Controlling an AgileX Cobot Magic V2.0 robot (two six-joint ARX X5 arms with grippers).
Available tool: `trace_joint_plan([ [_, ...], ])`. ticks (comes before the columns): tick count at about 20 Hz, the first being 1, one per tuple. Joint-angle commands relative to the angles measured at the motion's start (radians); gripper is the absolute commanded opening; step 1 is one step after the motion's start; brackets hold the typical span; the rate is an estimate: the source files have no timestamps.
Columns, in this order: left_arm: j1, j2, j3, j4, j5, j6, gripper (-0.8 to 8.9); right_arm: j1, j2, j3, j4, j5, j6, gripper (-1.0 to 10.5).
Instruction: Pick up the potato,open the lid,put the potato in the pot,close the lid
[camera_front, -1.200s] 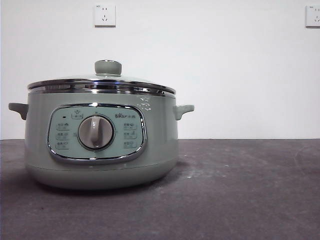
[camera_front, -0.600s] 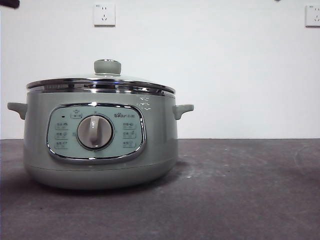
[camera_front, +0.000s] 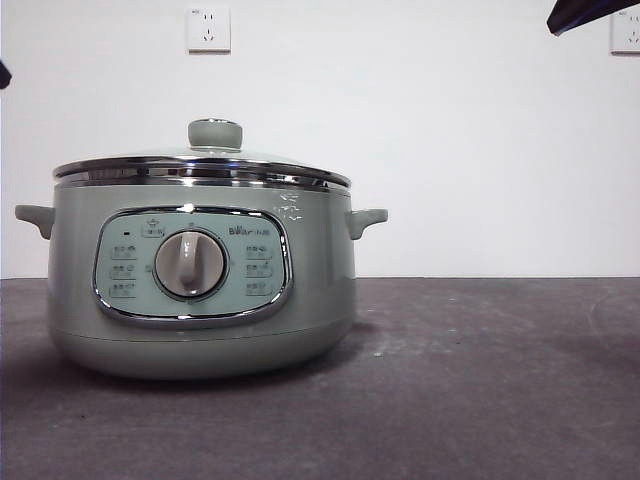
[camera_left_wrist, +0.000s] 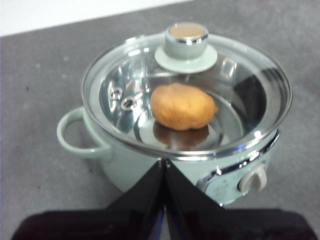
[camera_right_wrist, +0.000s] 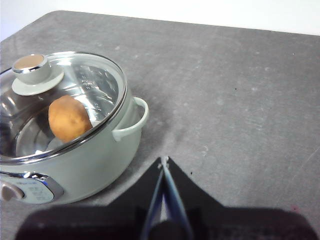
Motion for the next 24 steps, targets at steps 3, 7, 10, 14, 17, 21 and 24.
trace_joint_plan([
  [3, -0.004, -0.001, -0.006, -0.019, -0.002, 0.005, -0.03, 0.0, 0.0, -0.006, 0.004, 0.003, 0.009, 0.0],
  [7, 0.043, -0.09, -0.007, -0.011, -0.019, 0.118, -0.03, 0.0, 0.0, -0.006, 0.003, 0.003, 0.009, 0.0],
  [10, 0.142, -0.189, -0.039, 0.027, -0.016, 0.128, -0.03, 0.0, 0.0, -0.006, 0.003, 0.003, 0.009, 0.0],
  [14, 0.293, -0.343, -0.188, 0.172, 0.043, 0.134, -0.03, 0.0, 0.0, -0.006, 0.003, 0.003, 0.009, 0.0],
  [17, 0.386, -0.436, -0.332, 0.268, 0.115, 0.134, -0.03, 0.0, 0.0, -0.006, 0.003, 0.003, 0.009, 0.0],
  [21, 0.448, -0.514, -0.465, 0.291, 0.139, 0.121, -0.03, 0.0, 0.0, -0.006, 0.003, 0.003, 0.009, 0.0],
  [24, 0.464, -0.513, -0.51, 0.29, 0.137, 0.107, -0.03, 0.0, 0.0, -0.006, 0.003, 0.003, 0.009, 0.0],
])
